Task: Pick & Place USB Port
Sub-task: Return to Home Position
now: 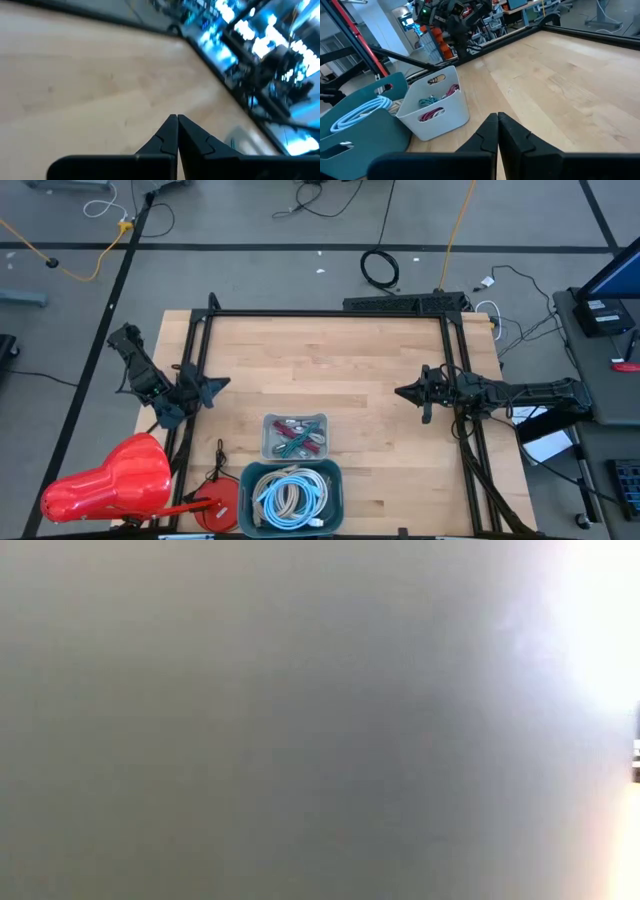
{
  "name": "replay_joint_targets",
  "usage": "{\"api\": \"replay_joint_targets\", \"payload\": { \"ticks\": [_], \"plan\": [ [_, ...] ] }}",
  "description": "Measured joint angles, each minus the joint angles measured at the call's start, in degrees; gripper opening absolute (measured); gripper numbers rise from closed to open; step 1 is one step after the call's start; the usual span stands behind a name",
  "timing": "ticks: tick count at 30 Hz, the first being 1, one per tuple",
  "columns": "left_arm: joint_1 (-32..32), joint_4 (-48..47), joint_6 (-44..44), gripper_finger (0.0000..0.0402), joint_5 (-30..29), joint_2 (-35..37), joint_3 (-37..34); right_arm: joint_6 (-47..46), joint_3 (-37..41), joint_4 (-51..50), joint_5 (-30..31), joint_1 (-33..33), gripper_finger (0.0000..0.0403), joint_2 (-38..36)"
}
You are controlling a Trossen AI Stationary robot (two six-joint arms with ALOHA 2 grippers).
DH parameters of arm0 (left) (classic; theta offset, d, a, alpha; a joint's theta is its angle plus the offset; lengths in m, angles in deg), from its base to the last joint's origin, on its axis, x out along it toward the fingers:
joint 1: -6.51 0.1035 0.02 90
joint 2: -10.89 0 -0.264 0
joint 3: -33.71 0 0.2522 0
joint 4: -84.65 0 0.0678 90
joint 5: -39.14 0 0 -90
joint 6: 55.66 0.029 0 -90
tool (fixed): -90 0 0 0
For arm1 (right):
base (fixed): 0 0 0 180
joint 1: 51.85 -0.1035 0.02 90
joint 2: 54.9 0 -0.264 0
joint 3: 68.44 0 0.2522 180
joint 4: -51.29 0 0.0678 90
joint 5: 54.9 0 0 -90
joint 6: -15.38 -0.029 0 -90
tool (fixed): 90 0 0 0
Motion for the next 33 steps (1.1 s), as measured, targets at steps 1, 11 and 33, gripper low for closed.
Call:
{"api": "replay_joint_targets", "payload": {
  "ticks": [1, 11, 33],
  "plan": [
    [0.0, -0.01, 0.0, 0.0008, 1.67, 0.0, 0.0, -0.01, 0.0, 0.0, 0.0, 0.0, 0.0, 0.0],
    [0.0, 0.0, 0.18, 0.0018, 17.11, 0.0, 0.0, 0.0, 0.07, 0.31, -0.01, 0.0, 0.0, 0.02],
    [0.0, 0.05, 0.22, 0.0026, 19.98, 0.0, 0.02, 0.0, 0.11, 0.35, -0.03, 0.0, 0.0, 0.02]
  ]
}}
